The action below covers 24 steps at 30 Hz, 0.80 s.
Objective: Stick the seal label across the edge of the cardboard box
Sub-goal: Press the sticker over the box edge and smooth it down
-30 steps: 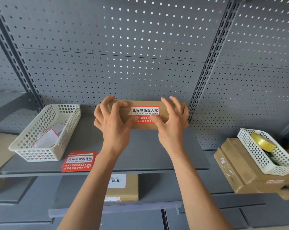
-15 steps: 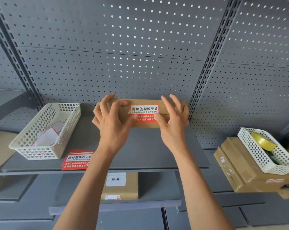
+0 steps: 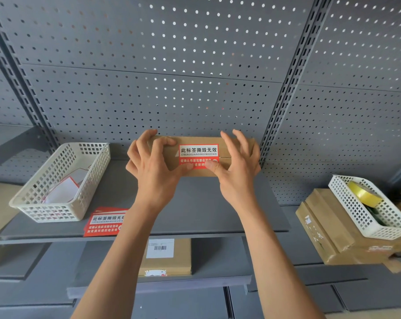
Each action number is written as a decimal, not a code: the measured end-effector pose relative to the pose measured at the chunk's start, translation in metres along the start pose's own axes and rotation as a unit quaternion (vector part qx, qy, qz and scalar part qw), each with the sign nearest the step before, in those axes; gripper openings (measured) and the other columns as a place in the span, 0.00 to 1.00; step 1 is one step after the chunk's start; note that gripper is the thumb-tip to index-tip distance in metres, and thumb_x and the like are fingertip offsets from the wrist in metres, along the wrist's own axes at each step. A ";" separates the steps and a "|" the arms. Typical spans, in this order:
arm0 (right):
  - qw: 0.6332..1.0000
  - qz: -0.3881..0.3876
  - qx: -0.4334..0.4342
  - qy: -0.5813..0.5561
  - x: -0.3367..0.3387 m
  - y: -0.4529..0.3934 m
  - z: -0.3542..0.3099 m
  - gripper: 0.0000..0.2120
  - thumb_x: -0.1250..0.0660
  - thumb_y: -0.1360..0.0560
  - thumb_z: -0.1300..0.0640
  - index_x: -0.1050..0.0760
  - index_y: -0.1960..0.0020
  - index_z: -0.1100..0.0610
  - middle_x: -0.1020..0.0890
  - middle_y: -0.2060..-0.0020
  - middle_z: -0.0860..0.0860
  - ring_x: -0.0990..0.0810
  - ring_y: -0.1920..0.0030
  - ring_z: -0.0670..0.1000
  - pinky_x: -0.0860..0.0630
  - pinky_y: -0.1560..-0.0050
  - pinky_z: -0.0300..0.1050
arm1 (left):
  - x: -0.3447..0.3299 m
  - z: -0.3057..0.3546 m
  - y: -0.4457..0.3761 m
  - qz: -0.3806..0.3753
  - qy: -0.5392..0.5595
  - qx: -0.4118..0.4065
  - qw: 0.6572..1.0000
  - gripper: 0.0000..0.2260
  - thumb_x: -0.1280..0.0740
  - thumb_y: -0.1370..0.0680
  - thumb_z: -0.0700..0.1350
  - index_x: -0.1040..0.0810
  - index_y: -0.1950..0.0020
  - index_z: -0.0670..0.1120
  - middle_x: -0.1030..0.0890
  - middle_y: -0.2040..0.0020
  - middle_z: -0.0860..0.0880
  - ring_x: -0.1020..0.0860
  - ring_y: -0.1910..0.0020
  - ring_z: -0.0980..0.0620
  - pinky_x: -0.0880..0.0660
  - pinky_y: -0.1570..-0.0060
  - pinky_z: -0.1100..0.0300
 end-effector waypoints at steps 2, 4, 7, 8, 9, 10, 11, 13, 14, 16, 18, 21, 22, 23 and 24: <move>1.000 -0.005 0.001 0.001 0.001 0.000 0.001 0.34 0.27 0.27 0.43 0.34 0.24 0.42 0.41 0.22 0.41 0.52 0.21 0.57 0.47 0.29 0.65 | 0.001 -0.001 0.000 -0.009 0.003 0.000 1.000 0.25 0.21 0.34 0.58 0.25 0.41 0.58 0.39 0.26 0.56 0.44 0.26 0.47 0.41 0.34 0.46; 1.000 -0.009 0.004 -0.002 0.003 -0.001 0.002 0.33 0.27 0.26 0.44 0.34 0.24 0.43 0.41 0.22 0.41 0.52 0.21 0.57 0.47 0.29 0.64 | 0.003 -0.001 -0.001 -0.019 0.006 -0.001 1.000 0.24 0.21 0.33 0.57 0.25 0.40 0.58 0.39 0.26 0.56 0.44 0.27 0.46 0.40 0.33 0.44; 1.000 -0.016 0.004 -0.015 0.006 -0.001 0.005 0.31 0.28 0.25 0.45 0.33 0.25 0.43 0.40 0.22 0.41 0.51 0.21 0.58 0.48 0.28 0.64 | 0.007 -0.001 -0.001 -0.032 0.011 0.000 0.999 0.23 0.21 0.32 0.54 0.25 0.40 0.59 0.39 0.26 0.55 0.44 0.27 0.46 0.39 0.34 0.41; 1.000 -0.018 0.004 -0.018 0.007 -0.002 0.006 0.31 0.28 0.25 0.45 0.33 0.25 0.43 0.40 0.22 0.41 0.51 0.21 0.58 0.48 0.28 0.65 | 0.009 -0.002 -0.001 -0.037 0.012 0.000 0.999 0.23 0.21 0.32 0.53 0.25 0.40 0.59 0.39 0.26 0.55 0.44 0.27 0.46 0.38 0.34 0.40; 1.000 -0.021 0.002 -0.021 0.007 -0.002 0.006 0.31 0.28 0.25 0.46 0.33 0.25 0.43 0.40 0.22 0.41 0.51 0.21 0.58 0.48 0.28 0.65 | 0.010 -0.002 -0.001 -0.040 0.013 0.000 0.999 0.23 0.21 0.32 0.52 0.25 0.40 0.59 0.39 0.26 0.55 0.44 0.27 0.46 0.38 0.34 0.39; 0.999 -0.023 0.001 -0.024 0.007 -0.002 0.006 0.30 0.28 0.25 0.47 0.33 0.25 0.43 0.40 0.22 0.41 0.51 0.21 0.57 0.49 0.28 0.65 | 0.011 -0.002 -0.001 -0.043 0.014 -0.001 0.999 0.23 0.21 0.31 0.51 0.24 0.39 0.59 0.38 0.26 0.55 0.44 0.27 0.46 0.38 0.34 0.39; 0.999 -0.025 0.001 -0.026 0.007 -0.002 0.007 0.30 0.28 0.25 0.48 0.33 0.25 0.43 0.39 0.22 0.41 0.51 0.21 0.57 0.49 0.27 0.65 | 0.012 -0.002 -0.001 -0.045 0.016 -0.002 0.999 0.23 0.21 0.31 0.50 0.24 0.39 0.59 0.38 0.26 0.55 0.44 0.27 0.46 0.38 0.34 0.39; 0.999 -0.024 0.001 -0.034 0.007 -0.002 0.008 0.29 0.28 0.24 0.50 0.32 0.25 0.43 0.39 0.22 0.41 0.51 0.21 0.58 0.49 0.27 0.64 | 0.013 -0.001 -0.001 -0.047 0.022 -0.002 0.999 0.23 0.21 0.31 0.48 0.24 0.39 0.59 0.38 0.26 0.55 0.43 0.27 0.46 0.38 0.35 0.41; 0.999 -0.022 0.002 -0.044 0.008 -0.002 0.009 0.29 0.28 0.24 0.51 0.32 0.25 0.43 0.39 0.22 0.40 0.50 0.21 0.58 0.49 0.26 0.64 | 0.014 -0.001 -0.001 -0.047 0.024 -0.001 0.999 0.23 0.21 0.31 0.47 0.24 0.39 0.59 0.38 0.26 0.55 0.43 0.27 0.46 0.38 0.35 0.42; 0.997 -0.024 0.009 -0.066 0.011 -0.002 0.010 0.27 0.29 0.23 0.55 0.31 0.26 0.43 0.39 0.22 0.40 0.51 0.20 0.56 0.51 0.24 0.62 | 0.015 -0.001 -0.002 -0.051 0.023 -0.002 0.998 0.22 0.22 0.31 0.46 0.23 0.39 0.58 0.37 0.26 0.55 0.43 0.27 0.46 0.39 0.35 0.42; 0.996 -0.034 0.014 -0.085 0.013 -0.001 0.012 0.27 0.31 0.22 0.59 0.31 0.26 0.43 0.39 0.22 0.39 0.52 0.19 0.53 0.52 0.24 0.60 | 0.016 -0.003 -0.003 -0.058 0.015 -0.011 0.998 0.22 0.22 0.30 0.46 0.23 0.39 0.58 0.37 0.26 0.54 0.43 0.26 0.46 0.39 0.34 0.42; 0.993 -0.032 0.013 -0.110 0.015 -0.001 0.012 0.24 0.33 0.22 0.56 0.29 0.28 0.42 0.37 0.24 0.37 0.51 0.19 0.51 0.50 0.23 0.59 | 0.016 -0.001 -0.003 -0.056 0.038 0.000 0.998 0.17 0.27 0.30 0.51 0.22 0.42 0.58 0.36 0.27 0.56 0.43 0.26 0.48 0.41 0.33 0.44; 0.992 -0.020 0.006 -0.124 0.015 -0.002 0.011 0.21 0.32 0.22 0.53 0.27 0.30 0.42 0.35 0.26 0.36 0.49 0.20 0.51 0.48 0.23 0.57 | 0.016 0.002 -0.004 -0.045 0.057 0.017 0.997 0.14 0.30 0.29 0.54 0.21 0.44 0.58 0.35 0.28 0.57 0.42 0.26 0.50 0.42 0.32 0.46; 0.990 -0.002 -0.007 -0.140 0.014 -0.003 0.007 0.19 0.31 0.22 0.51 0.24 0.32 0.43 0.32 0.28 0.35 0.47 0.20 0.51 0.46 0.22 0.54 | 0.015 0.005 -0.004 -0.030 0.072 0.036 0.996 0.11 0.31 0.28 0.56 0.21 0.46 0.58 0.34 0.29 0.58 0.42 0.27 0.51 0.43 0.32 0.47; 0.987 0.019 -0.022 -0.156 0.013 -0.004 0.003 0.17 0.30 0.23 0.49 0.22 0.35 0.45 0.29 0.30 0.36 0.44 0.21 0.50 0.45 0.23 0.51 | 0.013 0.008 -0.006 -0.012 0.077 0.052 0.996 0.09 0.32 0.26 0.57 0.20 0.48 0.57 0.33 0.30 0.58 0.41 0.27 0.51 0.43 0.32 0.48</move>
Point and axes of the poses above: each hand's wrist, its own y-axis away from the middle knuckle, its own x-axis out of the back of the hand, z = x × y, the point moved 1 cm from there along -y, towards the middle knuckle
